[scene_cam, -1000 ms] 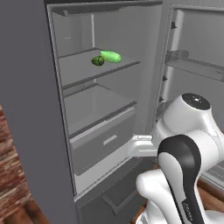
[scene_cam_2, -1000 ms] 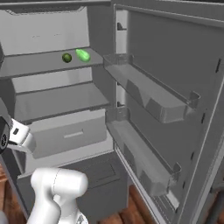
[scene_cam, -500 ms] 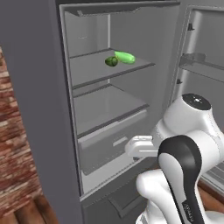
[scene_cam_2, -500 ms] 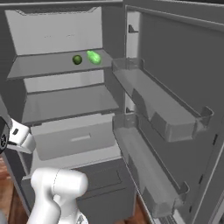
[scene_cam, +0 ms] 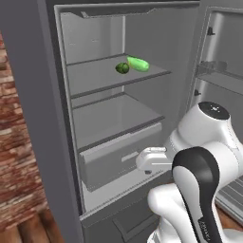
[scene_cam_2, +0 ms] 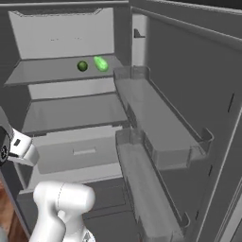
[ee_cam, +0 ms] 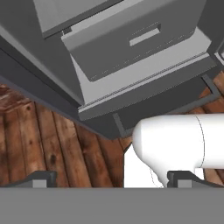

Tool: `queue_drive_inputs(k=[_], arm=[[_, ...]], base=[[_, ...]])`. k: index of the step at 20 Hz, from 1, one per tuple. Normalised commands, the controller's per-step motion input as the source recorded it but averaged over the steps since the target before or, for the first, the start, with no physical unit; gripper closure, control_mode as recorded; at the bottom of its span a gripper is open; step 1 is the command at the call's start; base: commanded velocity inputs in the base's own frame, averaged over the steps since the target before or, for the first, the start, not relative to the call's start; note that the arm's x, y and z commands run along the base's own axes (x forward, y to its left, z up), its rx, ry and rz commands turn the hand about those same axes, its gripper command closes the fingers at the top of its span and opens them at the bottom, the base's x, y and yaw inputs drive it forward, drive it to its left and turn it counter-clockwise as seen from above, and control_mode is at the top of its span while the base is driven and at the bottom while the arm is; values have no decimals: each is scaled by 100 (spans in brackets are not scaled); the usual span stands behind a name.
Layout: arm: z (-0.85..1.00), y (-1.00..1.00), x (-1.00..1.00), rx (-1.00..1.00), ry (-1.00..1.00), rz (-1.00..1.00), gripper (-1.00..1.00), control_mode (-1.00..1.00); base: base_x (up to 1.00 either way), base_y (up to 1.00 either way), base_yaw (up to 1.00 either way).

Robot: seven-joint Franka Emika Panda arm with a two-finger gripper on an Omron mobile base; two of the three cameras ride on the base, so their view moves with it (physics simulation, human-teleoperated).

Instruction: Gather the corn and avocado from the fridge and place them on a tray on the dining counter. Then gather the steak and chicken drumstick from the fridge and place them on the other tray.

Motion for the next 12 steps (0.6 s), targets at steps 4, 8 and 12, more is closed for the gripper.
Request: queue_drive_inputs(k=[4, 8, 12], arm=[[0, 0, 0, 0, 0, 0, -100, 100], [0, 0, 0, 0, 0, 0, -100, 100], [0, 0, 0, 0, 0, 0, -100, 100]], base=[[52, -4, 24], [52, 0, 29], [53, 0, 33]])
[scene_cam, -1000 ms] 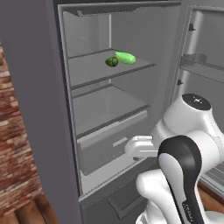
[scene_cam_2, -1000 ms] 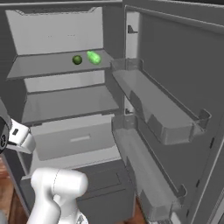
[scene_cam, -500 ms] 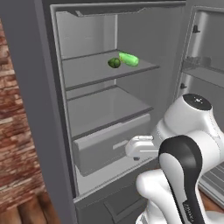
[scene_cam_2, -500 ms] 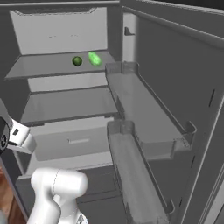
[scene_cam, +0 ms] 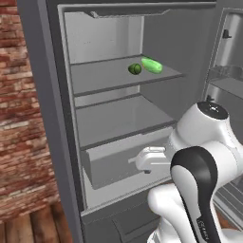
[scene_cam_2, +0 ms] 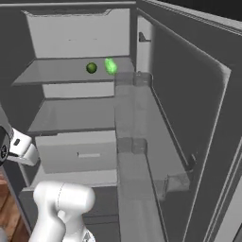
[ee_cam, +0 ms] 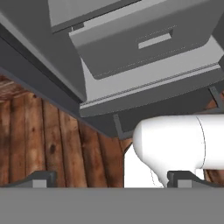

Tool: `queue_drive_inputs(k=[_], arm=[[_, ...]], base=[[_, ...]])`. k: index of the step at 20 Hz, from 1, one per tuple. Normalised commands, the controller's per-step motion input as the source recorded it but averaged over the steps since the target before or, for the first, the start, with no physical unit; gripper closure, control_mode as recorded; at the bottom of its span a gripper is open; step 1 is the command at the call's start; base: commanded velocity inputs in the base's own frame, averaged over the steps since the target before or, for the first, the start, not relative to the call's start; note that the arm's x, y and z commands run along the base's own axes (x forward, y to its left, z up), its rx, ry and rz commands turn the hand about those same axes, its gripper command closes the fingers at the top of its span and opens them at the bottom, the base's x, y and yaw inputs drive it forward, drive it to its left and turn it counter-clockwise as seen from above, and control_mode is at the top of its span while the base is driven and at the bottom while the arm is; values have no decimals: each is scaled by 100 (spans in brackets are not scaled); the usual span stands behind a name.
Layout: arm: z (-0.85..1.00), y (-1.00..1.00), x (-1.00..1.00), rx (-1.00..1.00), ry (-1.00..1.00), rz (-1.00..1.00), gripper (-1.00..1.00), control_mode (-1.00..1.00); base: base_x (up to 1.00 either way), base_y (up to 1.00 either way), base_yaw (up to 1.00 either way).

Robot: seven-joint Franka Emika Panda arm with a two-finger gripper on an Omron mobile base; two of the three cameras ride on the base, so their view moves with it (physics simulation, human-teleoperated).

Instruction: Gather the corn and avocado from the fridge and place them on a tray on the dining counter. Then gather the steak and chicken drumstick from the fridge and place them on the other tray.

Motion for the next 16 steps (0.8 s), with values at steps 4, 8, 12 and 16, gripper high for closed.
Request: queue_drive_inputs(k=[4, 8, 12, 16], arm=[[0, 0, 0, 0, 0, 0, -100, 100], [0, 0, 0, 0, 0, 0, -100, 100], [0, 0, 0, 0, 0, 0, -100, 100], [0, 0, 0, 0, 0, 0, -100, 100]], base=[[47, 1, 35], [-15, 0, 24], [9, 0, 22], [50, 0, 21]])
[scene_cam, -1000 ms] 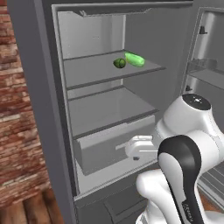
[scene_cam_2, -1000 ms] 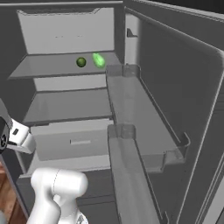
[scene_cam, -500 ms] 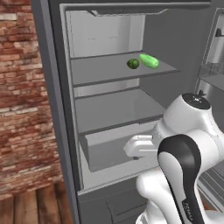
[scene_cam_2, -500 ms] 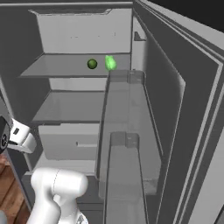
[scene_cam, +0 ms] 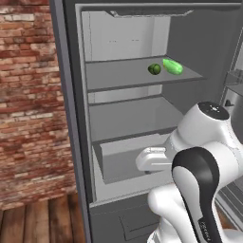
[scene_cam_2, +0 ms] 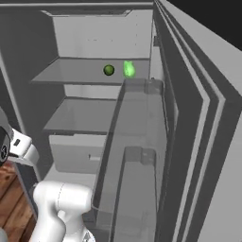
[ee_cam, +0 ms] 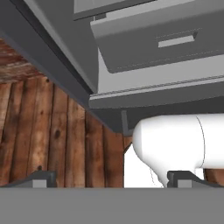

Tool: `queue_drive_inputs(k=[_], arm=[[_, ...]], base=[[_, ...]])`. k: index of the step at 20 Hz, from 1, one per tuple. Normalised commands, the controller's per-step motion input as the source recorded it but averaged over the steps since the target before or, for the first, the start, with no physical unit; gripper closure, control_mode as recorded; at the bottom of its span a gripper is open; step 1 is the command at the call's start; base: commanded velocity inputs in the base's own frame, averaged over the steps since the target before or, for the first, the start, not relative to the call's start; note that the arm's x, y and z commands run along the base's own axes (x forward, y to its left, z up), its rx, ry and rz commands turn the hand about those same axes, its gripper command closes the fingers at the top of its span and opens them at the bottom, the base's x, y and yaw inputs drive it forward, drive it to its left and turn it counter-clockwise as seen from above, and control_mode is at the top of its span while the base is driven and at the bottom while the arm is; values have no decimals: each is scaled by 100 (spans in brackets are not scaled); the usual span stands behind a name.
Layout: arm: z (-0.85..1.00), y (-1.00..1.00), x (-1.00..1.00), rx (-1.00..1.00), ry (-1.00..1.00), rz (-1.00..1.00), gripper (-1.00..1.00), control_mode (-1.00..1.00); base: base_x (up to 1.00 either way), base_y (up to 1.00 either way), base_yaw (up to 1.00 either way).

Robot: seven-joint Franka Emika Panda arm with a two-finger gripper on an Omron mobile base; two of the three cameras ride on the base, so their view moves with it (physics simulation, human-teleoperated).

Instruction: Gather the corn and avocado from the fridge and place them on a tray on the dining counter. Then gather the steak and chicken drumstick from the fridge and place them on the other tray.

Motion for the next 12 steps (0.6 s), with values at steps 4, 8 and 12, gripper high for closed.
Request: queue_drive_inputs(k=[4, 8, 12], arm=[[0, 0, 0, 0, 0, 0, -100, 100], [16, -1, 20, -1, -7, 6, -100, -100], [65, -7, 30, -5, -10, -2, -100, -100]], base=[[67, 0, 19], [31, 0, 11], [0, 0, 0]])
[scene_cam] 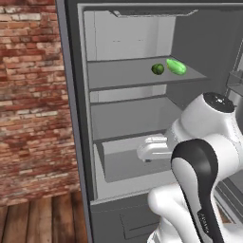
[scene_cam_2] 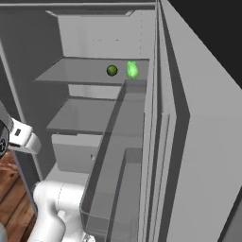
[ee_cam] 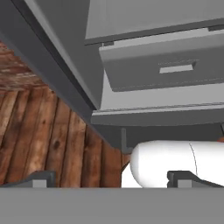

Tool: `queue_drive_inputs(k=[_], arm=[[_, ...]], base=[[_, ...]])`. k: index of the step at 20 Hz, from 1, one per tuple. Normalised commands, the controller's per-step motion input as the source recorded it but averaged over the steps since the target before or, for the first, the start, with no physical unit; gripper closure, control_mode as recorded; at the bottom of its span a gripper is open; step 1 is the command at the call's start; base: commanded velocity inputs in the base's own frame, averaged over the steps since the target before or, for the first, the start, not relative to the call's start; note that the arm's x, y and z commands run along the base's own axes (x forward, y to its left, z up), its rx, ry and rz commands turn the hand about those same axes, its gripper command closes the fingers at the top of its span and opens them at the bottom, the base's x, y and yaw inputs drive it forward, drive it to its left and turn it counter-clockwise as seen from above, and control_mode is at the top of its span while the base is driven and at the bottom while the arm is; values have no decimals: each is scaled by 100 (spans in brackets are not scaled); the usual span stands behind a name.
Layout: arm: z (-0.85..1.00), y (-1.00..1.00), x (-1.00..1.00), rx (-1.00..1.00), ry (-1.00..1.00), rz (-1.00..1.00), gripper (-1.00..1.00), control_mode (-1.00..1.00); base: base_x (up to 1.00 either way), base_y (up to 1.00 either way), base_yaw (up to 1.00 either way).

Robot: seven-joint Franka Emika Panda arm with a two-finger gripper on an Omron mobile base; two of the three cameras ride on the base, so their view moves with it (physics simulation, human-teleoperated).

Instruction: Gather the corn and avocado from the fridge and place them on a tray on the dining counter. Then gather the steak and chicken drumstick from the fridge and place them on the other tray.

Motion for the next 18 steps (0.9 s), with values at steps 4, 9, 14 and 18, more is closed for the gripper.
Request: queue_drive_inputs(k=[4, 9, 14, 18], arm=[[77, -21, 21, -7, -7, -11, -100, -100], [63, -38, 21, -5, -9, -11, -100, -100], [31, -50, 22, -1, -25, -7, -100, -100], [20, -33, 66, -2, -20, -9, -100, -100]], base=[[0, 0, 0], [0, 0, 0], [0, 0, 0], [0, 0, 0]])
